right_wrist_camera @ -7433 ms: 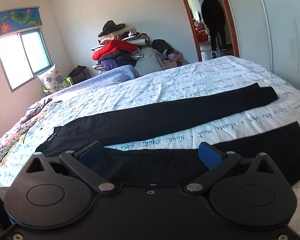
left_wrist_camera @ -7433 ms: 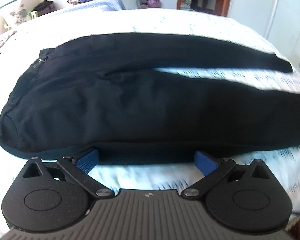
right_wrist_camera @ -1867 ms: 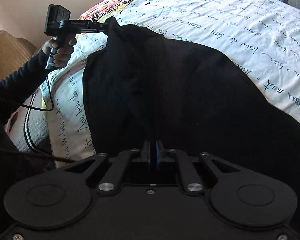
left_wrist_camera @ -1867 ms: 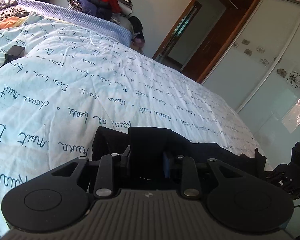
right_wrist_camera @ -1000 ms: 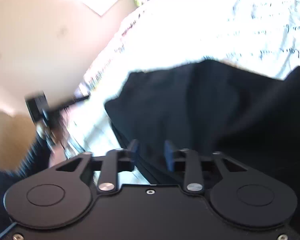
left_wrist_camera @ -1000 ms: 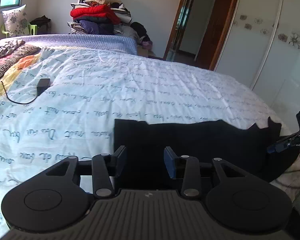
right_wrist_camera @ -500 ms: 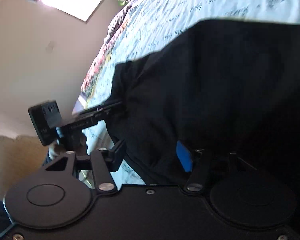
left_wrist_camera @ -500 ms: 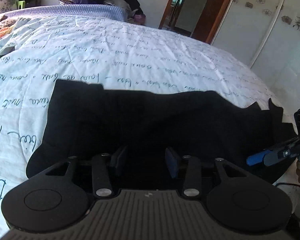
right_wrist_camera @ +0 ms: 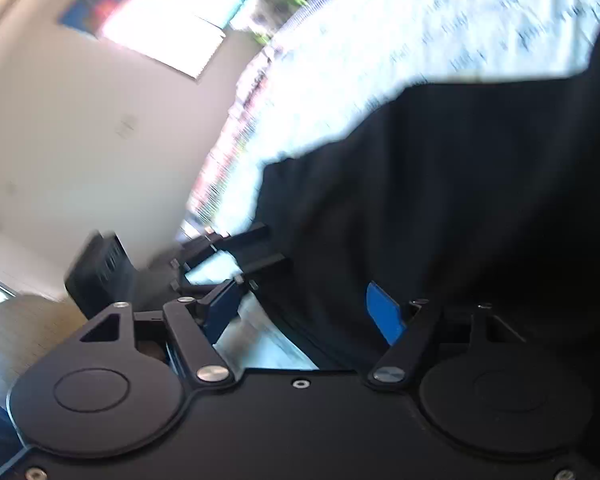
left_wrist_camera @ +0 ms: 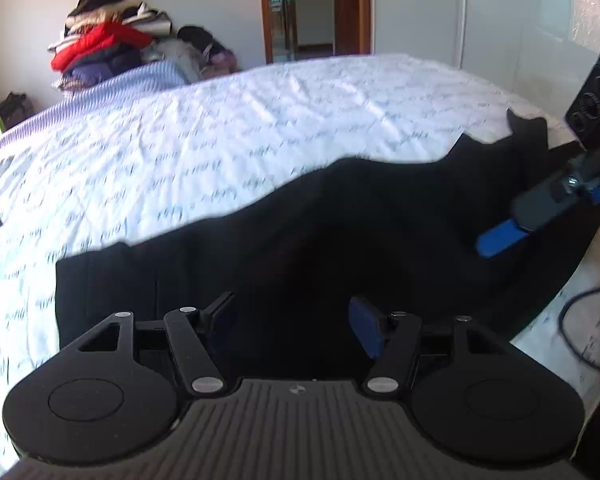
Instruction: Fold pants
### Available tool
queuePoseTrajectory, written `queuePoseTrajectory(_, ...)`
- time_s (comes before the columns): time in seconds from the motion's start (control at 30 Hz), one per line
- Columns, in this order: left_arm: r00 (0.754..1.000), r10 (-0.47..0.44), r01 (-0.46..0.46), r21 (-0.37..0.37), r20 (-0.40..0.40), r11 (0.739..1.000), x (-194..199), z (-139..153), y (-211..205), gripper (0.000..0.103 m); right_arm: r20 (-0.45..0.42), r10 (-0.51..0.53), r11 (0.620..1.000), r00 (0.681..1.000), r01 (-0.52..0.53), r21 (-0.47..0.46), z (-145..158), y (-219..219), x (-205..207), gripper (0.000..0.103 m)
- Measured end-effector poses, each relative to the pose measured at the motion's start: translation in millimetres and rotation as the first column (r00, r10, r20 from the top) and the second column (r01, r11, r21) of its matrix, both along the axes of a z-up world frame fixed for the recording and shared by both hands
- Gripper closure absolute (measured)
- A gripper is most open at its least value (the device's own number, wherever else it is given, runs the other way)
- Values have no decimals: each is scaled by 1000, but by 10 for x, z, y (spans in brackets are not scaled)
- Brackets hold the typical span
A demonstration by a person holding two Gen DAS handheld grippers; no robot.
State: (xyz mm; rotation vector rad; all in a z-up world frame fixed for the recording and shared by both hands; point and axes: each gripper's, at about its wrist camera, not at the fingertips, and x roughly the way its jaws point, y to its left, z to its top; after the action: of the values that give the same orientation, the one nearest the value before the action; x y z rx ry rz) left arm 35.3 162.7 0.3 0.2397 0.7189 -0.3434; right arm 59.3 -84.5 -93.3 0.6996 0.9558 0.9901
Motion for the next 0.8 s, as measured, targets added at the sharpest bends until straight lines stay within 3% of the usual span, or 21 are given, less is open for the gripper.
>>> queuePoseTrajectory(0.07,999,12,-11,31,-39,999,82,-93,-68,27,-10,-19,1000,1000,19,9,-26,51,58,24)
queuePoseTrajectory(0.13,989,51,-42,72,-136,997,174,-341,-75,23,-64,-8,999,998,5,-39,-175,149,81,23)
queuePoseTrajectory(0.17,990,75,-71,35,-121,997,156,-356,-30,20,-91,9,996,996,-16,-85,-251,180,48,25)
queuePoseTrajectory(0.2,988,90,-89,11,-127,996,155,-328,-8,20,-56,17,995,998,-22,-94,-252,171,-18,26)
queuePoseTrajectory(0.27,986,101,-103,-5,-131,995,167,-192,-62,32,-12,1,995,1000,-3,-103,-110,37,-122,26)
queuePoseTrajectory(0.4,996,-13,1,-141,-83,990,232,126,-402,30,162,-163,967,973,191,-170,418,-616,-82,22)
queuePoseTrajectory(0.47,990,-117,91,-266,-83,960,273,215,-622,28,226,-274,909,935,329,-258,621,-1052,0,21)
queuePoseTrajectory(0.53,976,-197,147,-385,-94,911,325,221,-878,28,241,-376,835,894,440,-329,751,-1479,166,21)
queuePoseTrajectory(0.6,957,-261,177,-465,-123,868,366,148,-1133,28,258,-467,738,846,533,-413,809,-1875,351,21)
queuePoseTrajectory(0.67,946,-295,198,-485,-133,852,343,37,-1387,28,220,-545,648,809,574,-501,795,-2239,566,20)
queuePoseTrajectory(0.73,935,-325,221,-481,-142,848,270,-52,-1656,28,144,-598,604,788,561,-565,641,-2537,744,20)
queuePoseTrajectory(0.8,923,-351,242,-467,-160,850,273,-169,-1777,28,80,-634,573,770,536,-621,492,-2514,989,20)
